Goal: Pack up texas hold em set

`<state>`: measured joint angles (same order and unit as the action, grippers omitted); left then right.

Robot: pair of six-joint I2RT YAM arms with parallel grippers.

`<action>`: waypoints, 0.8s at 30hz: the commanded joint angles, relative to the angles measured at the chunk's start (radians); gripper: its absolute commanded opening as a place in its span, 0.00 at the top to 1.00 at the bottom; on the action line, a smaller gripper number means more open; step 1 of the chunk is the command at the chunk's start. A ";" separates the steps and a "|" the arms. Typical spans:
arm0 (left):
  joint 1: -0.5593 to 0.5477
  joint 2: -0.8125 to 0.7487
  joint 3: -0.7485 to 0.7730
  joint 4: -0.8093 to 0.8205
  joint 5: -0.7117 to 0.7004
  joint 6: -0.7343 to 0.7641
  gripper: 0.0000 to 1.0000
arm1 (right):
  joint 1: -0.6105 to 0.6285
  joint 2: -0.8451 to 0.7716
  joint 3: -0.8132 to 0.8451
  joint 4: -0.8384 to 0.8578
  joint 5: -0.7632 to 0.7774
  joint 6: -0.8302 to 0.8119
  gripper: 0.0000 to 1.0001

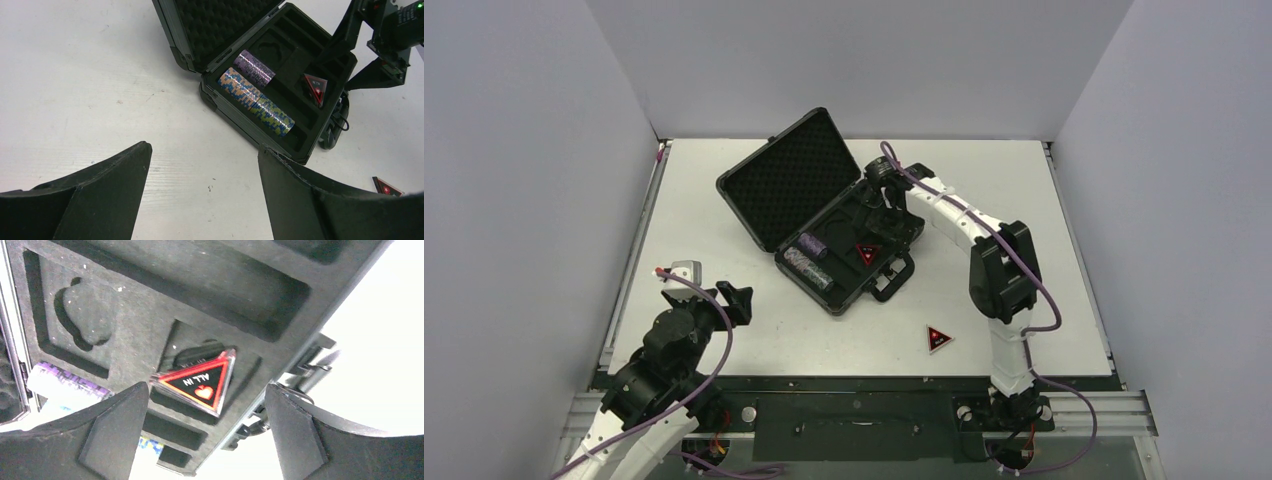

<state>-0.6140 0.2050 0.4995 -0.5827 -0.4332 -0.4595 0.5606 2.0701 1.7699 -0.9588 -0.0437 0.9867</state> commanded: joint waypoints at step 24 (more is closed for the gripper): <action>-0.003 0.016 0.003 0.064 0.040 0.030 0.12 | -0.015 -0.638 -0.505 0.061 0.212 -0.229 0.00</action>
<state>-0.6140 0.2249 0.4995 -0.5797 -0.4210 -0.4557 0.5503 1.5372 1.3399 -0.9627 0.1196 0.7567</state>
